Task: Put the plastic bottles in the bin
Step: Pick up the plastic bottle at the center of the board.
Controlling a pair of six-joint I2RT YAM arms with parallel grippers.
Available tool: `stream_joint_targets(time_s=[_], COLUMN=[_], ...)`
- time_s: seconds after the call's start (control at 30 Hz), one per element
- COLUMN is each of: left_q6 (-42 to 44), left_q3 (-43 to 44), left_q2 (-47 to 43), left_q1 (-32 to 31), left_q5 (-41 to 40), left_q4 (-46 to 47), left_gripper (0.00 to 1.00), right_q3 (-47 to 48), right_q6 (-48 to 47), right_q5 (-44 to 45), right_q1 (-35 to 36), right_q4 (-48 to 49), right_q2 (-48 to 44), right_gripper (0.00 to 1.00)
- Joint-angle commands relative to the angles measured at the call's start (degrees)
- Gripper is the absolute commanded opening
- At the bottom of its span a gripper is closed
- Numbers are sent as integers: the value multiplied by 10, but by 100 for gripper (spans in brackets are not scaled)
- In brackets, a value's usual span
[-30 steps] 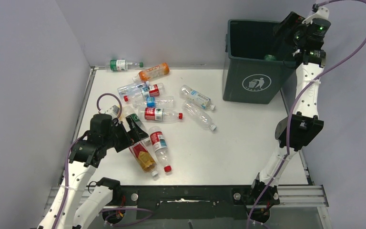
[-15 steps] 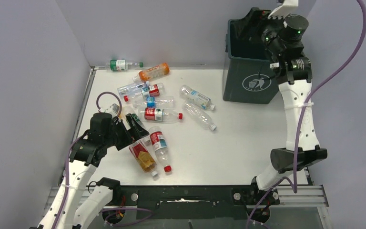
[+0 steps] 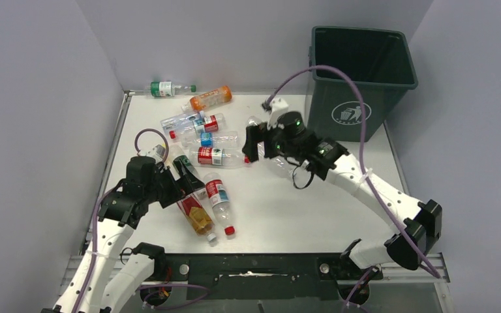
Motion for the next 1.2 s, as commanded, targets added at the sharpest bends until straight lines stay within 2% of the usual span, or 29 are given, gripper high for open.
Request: stream_joint_targets(time_s=[0.0, 0.17, 0.43, 0.8, 1.17], left_q6=[6, 2, 3, -5, -51], left_q3=[-9, -22, -21, -21, -54], left_q2=[-11, -13, -16, -33, -19], left_q1=[0, 0, 1, 0, 0], left_q5=[13, 17, 12, -43, -96], left_q4=[41, 48, 45, -24, -66], left_gripper=[89, 89, 89, 89, 90], right_q3=[-129, -211, -212, -149, -84], right_q6=[90, 164, 208, 213, 203], right_q5=[43, 51, 41, 1, 29], right_q1=[54, 132, 226, 242, 243], right_q4=[44, 74, 122, 145, 80], right_q2=[-53, -45, 38, 172, 247], right_gripper=[96, 95, 95, 92, 82])
